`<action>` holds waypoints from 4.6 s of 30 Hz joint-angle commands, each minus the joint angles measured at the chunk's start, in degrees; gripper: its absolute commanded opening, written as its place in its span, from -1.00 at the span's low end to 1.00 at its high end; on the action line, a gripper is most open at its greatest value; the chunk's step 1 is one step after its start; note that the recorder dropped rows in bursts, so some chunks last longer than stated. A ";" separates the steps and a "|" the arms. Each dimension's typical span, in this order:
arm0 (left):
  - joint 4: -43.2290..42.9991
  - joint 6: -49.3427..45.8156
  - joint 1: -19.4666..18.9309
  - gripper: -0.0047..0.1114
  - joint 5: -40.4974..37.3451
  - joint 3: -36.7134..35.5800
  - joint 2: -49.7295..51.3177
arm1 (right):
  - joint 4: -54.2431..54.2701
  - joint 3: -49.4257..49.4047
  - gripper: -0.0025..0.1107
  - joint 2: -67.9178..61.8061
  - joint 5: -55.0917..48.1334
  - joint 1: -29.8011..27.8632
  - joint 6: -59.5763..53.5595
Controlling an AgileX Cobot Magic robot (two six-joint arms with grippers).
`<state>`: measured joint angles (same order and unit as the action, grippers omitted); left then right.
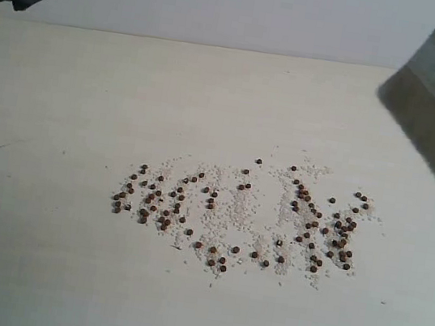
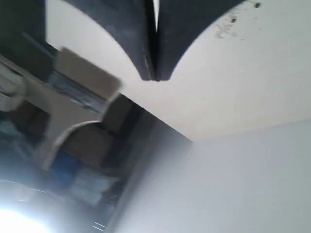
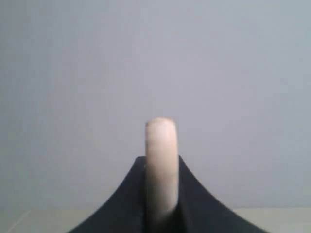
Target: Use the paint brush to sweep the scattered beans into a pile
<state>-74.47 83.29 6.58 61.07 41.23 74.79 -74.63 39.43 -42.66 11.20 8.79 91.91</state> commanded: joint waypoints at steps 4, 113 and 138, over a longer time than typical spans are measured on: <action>4.91 -3.57 -0.05 -0.92 -34.67 -11.94 -19.02 | 1.74 -8.98 -0.96 15.33 -7.97 0.22 1.25; 64.85 -29.70 -6.52 -0.92 -63.38 -41.23 -59.26 | 90.48 -7.69 -0.96 -49.22 54.34 35.63 -69.02; 64.85 -29.83 -6.52 -0.92 -65.67 -41.23 -59.26 | 113.68 17.79 -0.96 -80.16 57.48 50.76 -74.37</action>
<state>-10.02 53.77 -0.05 -4.48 0.14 15.91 36.45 56.19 -121.25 68.28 58.47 19.78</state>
